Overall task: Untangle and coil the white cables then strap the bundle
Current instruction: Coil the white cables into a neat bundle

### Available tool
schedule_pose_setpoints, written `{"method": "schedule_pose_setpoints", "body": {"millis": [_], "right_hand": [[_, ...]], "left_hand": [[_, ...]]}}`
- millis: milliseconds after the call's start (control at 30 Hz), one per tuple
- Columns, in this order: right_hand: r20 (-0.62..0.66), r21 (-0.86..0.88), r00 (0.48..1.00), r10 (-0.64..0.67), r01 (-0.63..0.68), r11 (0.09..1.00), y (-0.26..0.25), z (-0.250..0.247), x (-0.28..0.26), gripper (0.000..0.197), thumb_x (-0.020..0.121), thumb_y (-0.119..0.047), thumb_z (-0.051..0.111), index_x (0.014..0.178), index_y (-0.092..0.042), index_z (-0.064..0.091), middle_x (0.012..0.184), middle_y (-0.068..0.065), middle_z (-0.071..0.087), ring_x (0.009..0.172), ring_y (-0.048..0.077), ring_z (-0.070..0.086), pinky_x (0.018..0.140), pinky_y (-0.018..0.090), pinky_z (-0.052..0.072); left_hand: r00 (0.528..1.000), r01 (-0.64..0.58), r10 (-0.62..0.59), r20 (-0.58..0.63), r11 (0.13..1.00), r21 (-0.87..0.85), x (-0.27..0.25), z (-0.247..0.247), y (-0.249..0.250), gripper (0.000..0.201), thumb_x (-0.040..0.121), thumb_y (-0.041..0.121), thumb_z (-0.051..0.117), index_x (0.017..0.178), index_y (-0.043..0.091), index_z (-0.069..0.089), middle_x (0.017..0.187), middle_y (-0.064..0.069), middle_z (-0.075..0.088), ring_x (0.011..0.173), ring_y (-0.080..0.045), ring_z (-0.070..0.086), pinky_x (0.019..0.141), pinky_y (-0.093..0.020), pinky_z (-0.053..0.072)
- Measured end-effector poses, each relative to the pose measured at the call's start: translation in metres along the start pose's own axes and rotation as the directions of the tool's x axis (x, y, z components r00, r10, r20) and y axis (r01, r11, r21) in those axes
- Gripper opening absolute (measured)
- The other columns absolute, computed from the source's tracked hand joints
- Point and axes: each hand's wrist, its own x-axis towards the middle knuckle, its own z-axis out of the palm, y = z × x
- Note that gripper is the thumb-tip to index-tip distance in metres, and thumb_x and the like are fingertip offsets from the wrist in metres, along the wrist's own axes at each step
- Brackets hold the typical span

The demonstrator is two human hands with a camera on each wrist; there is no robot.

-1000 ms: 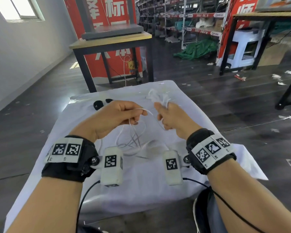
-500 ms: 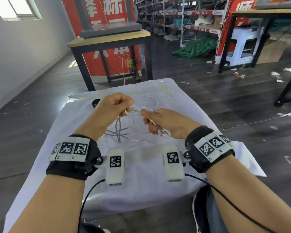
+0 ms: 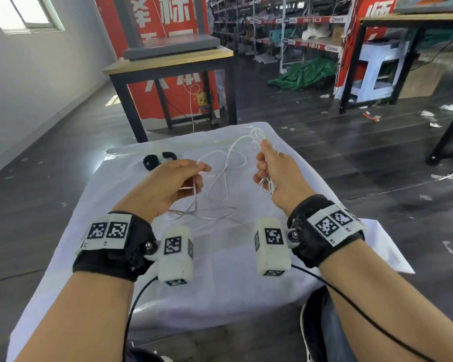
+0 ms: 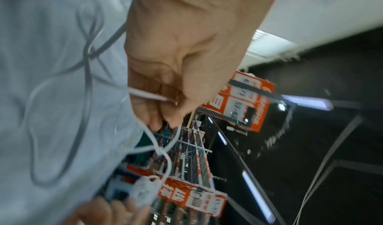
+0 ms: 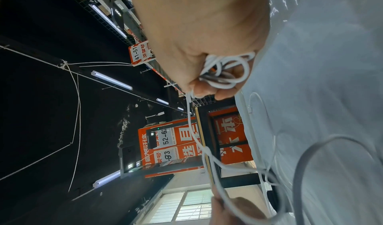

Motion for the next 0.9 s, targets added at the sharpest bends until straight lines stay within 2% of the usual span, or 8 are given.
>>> {"method": "schedule_pose_setpoints", "body": {"millis": [200,300,433,500,600,700,800,900], "right_hand": [[-0.187,0.082,0.982,-0.02,0.036,0.996,-0.004,-0.008,0.007,0.038,0.097,-0.037,0.051,0.068,-0.013,0.049,0.05,-0.004,0.039,0.037,0.007,0.035,0.047,0.022,0.041],[-0.236,0.167,0.972,-0.01,0.051,0.985,-0.004,-0.012,0.009,0.04,0.098,-0.037,0.05,0.066,-0.013,0.046,0.05,-0.003,0.038,0.036,0.008,0.034,0.047,0.023,0.039],[-0.19,0.125,0.982,0.013,0.011,0.992,0.0,-0.008,0.007,0.038,0.097,-0.039,0.05,0.068,-0.014,0.047,0.045,-0.006,0.038,0.033,0.007,0.034,0.049,0.023,0.04],[-0.154,0.092,0.988,0.025,-0.01,0.996,0.0,-0.006,0.006,0.037,0.097,-0.04,0.051,0.071,-0.013,0.049,0.046,-0.006,0.039,0.034,0.006,0.035,0.051,0.022,0.043],[-0.133,0.069,0.991,0.019,-0.01,0.998,-0.001,-0.005,0.005,0.037,0.096,-0.04,0.052,0.07,-0.013,0.05,0.048,-0.005,0.039,0.035,0.006,0.035,0.051,0.022,0.043],[-0.108,0.038,0.994,0.028,-0.024,0.999,-0.002,-0.005,0.004,0.036,0.096,-0.039,0.053,0.071,-0.013,0.052,0.049,-0.004,0.039,0.037,0.007,0.035,0.053,0.023,0.044],[-0.05,0.004,0.998,0.028,-0.028,1.0,0.0,-0.002,0.002,0.036,0.094,-0.04,0.056,0.071,-0.013,0.052,0.044,-0.006,0.038,0.037,0.008,0.035,0.053,0.023,0.043],[0.001,-0.052,1.0,0.027,-0.027,0.998,0.002,0.002,0.0,0.036,0.093,-0.04,0.056,0.07,-0.013,0.052,0.044,-0.006,0.038,0.039,0.009,0.036,0.057,0.025,0.041]], "left_hand": [[0.964,-0.031,-0.18,-0.194,0.652,-0.757,0.002,-0.015,0.005,0.023,0.101,0.012,0.045,0.085,0.002,0.058,0.057,-0.004,0.064,0.051,-0.013,0.065,0.053,-0.022,0.057],[0.923,-0.186,-0.19,-0.335,0.542,-0.82,0.0,-0.023,0.002,0.02,0.101,0.004,0.04,0.09,-0.005,0.054,0.07,-0.015,0.073,0.058,-0.018,0.071,0.053,-0.022,0.056],[0.92,-0.218,-0.135,-0.367,0.601,-0.769,0.0,-0.02,-0.001,0.016,0.101,0.001,0.038,0.099,-0.007,0.052,0.08,-0.017,0.071,0.064,-0.023,0.073,0.062,-0.026,0.059],[0.926,-0.17,-0.105,-0.363,0.742,-0.648,0.002,-0.018,-0.002,0.013,0.099,0.002,0.043,0.097,-0.005,0.055,0.082,-0.016,0.07,0.062,-0.019,0.072,0.059,-0.023,0.058],[0.918,-0.067,0.008,-0.397,0.989,-0.135,0.009,-0.018,-0.01,0.022,0.101,0.009,0.039,0.11,0.005,0.059,0.094,-0.009,0.069,0.053,-0.013,0.065,0.044,-0.018,0.042],[0.932,-0.021,0.107,-0.347,0.97,0.242,0.014,-0.019,-0.017,0.035,0.095,-0.002,0.037,0.119,0.006,0.061,0.101,-0.012,0.066,0.059,-0.018,0.058,0.044,-0.018,0.037],[0.951,-0.036,0.203,-0.234,0.823,0.567,0.014,-0.013,-0.018,0.039,0.094,-0.005,0.04,0.118,0.013,0.065,0.114,-0.004,0.06,0.09,-0.023,0.06,0.07,-0.025,0.047],[0.954,-0.133,0.267,-0.137,0.787,0.603,0.01,-0.005,-0.011,0.036,0.095,0.001,0.046,0.115,0.021,0.067,0.116,0.005,0.056,0.104,-0.014,0.056,0.077,-0.016,0.043]]}}
